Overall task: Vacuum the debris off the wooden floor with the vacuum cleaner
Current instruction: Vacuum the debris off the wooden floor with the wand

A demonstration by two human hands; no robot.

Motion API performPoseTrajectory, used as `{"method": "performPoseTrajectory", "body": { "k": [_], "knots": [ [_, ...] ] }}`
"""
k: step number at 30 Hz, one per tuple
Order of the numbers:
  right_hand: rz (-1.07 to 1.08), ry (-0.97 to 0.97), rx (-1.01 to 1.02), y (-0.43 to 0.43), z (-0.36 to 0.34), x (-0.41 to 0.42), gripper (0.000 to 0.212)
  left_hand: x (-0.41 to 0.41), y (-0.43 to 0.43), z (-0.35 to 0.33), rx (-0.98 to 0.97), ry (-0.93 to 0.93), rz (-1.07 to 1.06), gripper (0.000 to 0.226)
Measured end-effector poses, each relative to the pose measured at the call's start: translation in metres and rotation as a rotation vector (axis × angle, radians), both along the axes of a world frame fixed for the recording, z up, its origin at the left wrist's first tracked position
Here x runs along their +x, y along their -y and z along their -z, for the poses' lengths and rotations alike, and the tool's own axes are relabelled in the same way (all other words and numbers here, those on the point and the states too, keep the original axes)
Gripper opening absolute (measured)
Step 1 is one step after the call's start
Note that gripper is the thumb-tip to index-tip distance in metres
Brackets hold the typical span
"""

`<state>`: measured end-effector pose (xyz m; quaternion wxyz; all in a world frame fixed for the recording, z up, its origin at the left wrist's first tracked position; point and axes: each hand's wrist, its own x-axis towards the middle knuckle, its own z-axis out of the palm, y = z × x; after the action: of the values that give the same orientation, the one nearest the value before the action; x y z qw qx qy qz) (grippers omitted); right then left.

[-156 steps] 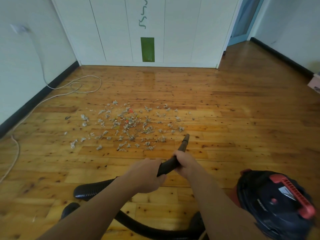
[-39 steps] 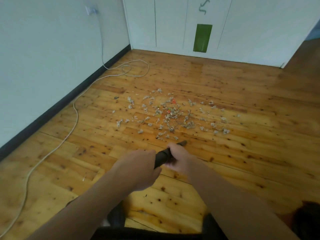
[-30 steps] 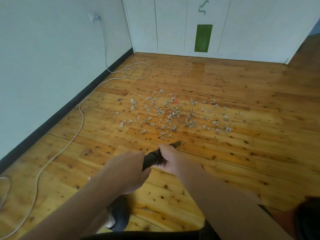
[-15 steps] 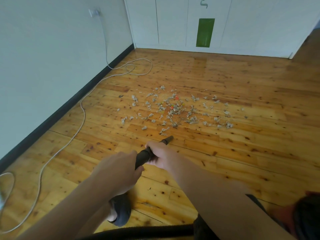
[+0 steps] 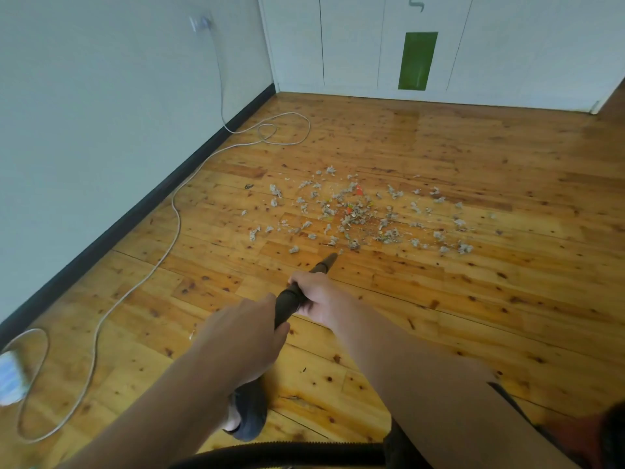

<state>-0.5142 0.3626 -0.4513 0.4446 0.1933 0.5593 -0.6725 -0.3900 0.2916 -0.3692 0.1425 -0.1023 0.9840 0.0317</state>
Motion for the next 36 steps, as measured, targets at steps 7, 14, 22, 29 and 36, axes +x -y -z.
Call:
{"method": "performPoseTrajectory", "body": {
  "k": [7, 14, 22, 29, 36],
  "knots": [
    [-0.001, -0.034, 0.044, 0.003, 0.003, -0.017, 0.010, -0.008, 0.003, 0.005, 0.030, -0.033, -0.022, 0.022],
    [-0.033, 0.027, 0.035, 0.011, 0.009, -0.015, 0.013, -0.013, 0.009, 0.008, 0.014, -0.014, -0.035, 0.022],
    [-0.085, 0.014, 0.045, 0.022, 0.010, -0.007, 0.019, -0.006, 0.012, 0.008, -0.006, -0.005, -0.054, 0.024],
    [-0.093, 0.049, -0.021, 0.037, 0.010, -0.001, 0.023, 0.000, 0.016, 0.004, -0.046, 0.011, -0.134, 0.022],
    [-0.137, 0.058, -0.061, 0.054, 0.015, -0.001, 0.011, 0.001, 0.022, 0.005, -0.049, 0.027, -0.205, 0.023]
  ]
}}
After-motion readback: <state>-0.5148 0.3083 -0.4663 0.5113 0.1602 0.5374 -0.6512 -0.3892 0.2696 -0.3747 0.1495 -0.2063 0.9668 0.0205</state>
